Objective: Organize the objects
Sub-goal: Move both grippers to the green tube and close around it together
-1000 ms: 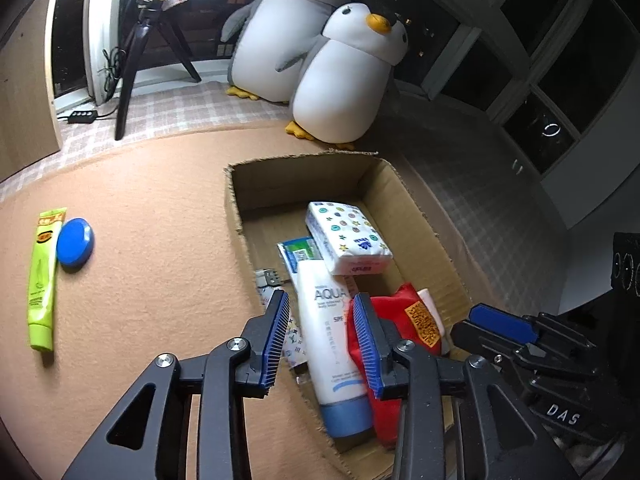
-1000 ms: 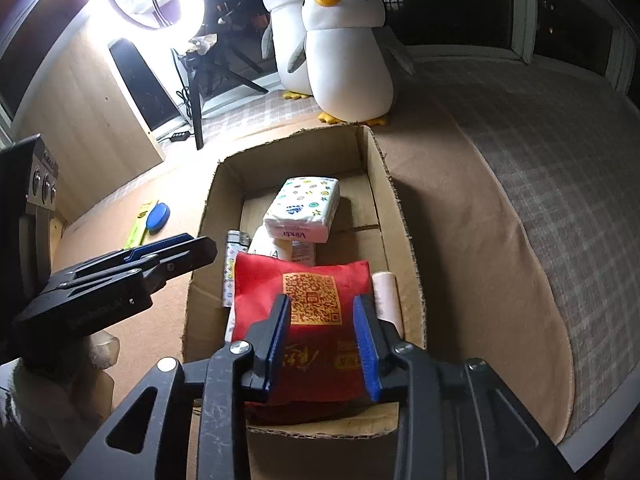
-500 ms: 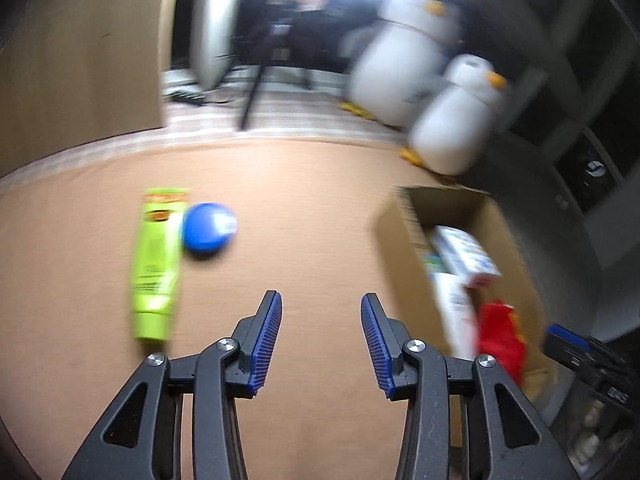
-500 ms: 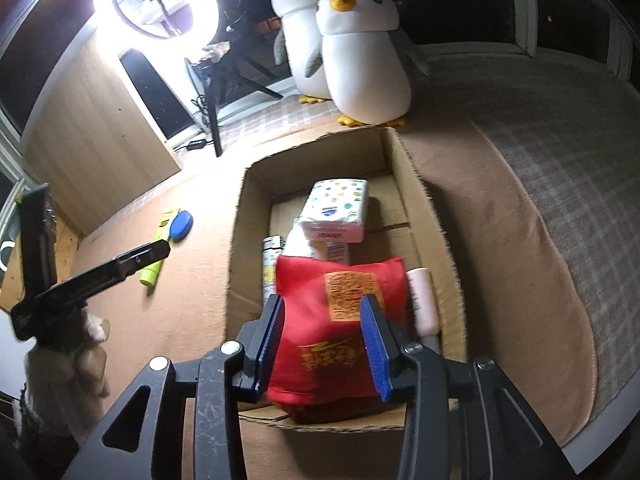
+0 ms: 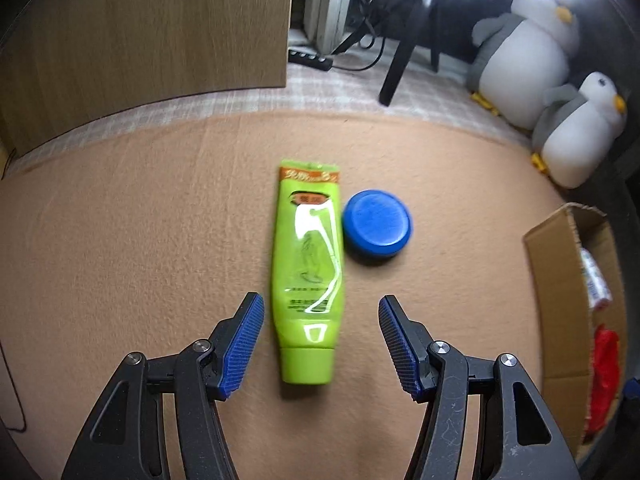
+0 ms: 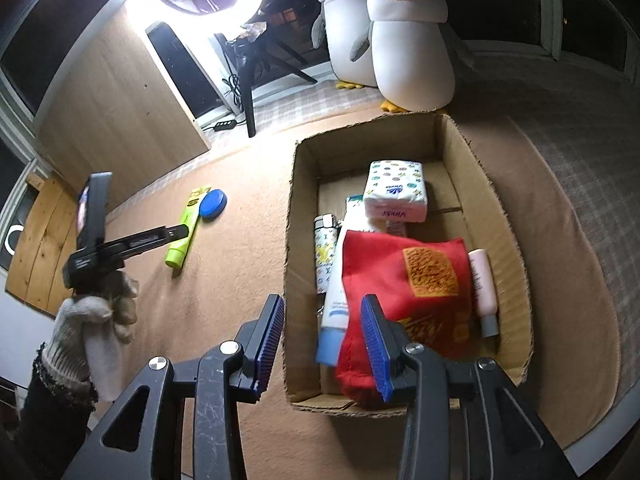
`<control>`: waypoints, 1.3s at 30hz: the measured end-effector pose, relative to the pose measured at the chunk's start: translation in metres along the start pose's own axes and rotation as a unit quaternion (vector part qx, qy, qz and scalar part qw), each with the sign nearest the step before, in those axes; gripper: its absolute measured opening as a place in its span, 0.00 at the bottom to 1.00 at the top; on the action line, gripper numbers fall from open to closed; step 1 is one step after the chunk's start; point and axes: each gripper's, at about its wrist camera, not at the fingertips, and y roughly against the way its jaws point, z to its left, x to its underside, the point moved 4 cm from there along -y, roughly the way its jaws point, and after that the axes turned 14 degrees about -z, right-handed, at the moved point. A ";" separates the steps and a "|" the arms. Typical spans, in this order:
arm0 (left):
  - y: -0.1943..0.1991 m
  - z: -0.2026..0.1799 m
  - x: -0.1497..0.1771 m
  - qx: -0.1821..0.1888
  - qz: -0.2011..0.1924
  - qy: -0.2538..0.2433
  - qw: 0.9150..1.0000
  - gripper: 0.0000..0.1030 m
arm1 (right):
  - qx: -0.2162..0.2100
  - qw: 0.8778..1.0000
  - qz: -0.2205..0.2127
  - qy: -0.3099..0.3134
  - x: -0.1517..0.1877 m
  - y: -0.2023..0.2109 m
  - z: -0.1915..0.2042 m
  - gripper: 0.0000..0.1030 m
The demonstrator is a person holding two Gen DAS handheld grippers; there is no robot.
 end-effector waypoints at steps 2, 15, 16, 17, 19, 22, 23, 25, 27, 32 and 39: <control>-0.005 0.003 0.001 -0.003 0.004 -0.002 1.000 0.61 | 0.000 1.000 0.001 0.000 0.002 0.001 0.003 0.36; -0.007 0.007 0.018 0.013 0.012 0.009 1.000 0.42 | -0.006 1.000 0.006 0.002 0.006 -0.001 0.012 0.36; -0.004 0.008 0.021 0.014 0.012 0.011 1.000 0.42 | -0.008 1.000 0.007 0.003 0.006 -0.001 0.014 0.36; -0.001 0.008 0.026 0.016 0.012 0.014 1.000 0.42 | -0.011 1.000 0.008 0.005 0.006 -0.003 0.017 0.36; 0.007 0.008 0.036 0.020 0.011 0.017 1.000 0.42 | -0.015 1.000 0.010 0.009 0.006 -0.006 0.021 0.36; 0.019 0.005 0.053 0.027 0.012 0.017 0.999 0.42 | -0.024 0.999 0.016 0.014 0.007 -0.012 0.029 0.36; 0.025 0.005 0.061 0.030 0.014 0.023 0.999 0.42 | -0.029 0.999 0.018 0.016 0.008 -0.014 0.032 0.36; 0.034 0.002 0.073 0.040 0.018 0.031 0.999 0.42 | -0.036 0.999 0.023 0.020 0.010 -0.019 0.039 0.36; 0.044 0.000 0.086 0.046 0.021 0.041 0.998 0.42 | -0.045 0.998 0.030 0.023 0.013 -0.024 0.046 0.36; 0.063 -0.010 0.112 0.067 0.032 0.046 0.996 0.42 | -0.068 0.996 0.054 0.031 0.022 -0.042 0.065 0.36; 0.081 -0.011 0.134 0.105 0.049 0.046 0.992 0.49 | -0.109 0.987 0.111 0.036 0.039 -0.073 0.096 0.36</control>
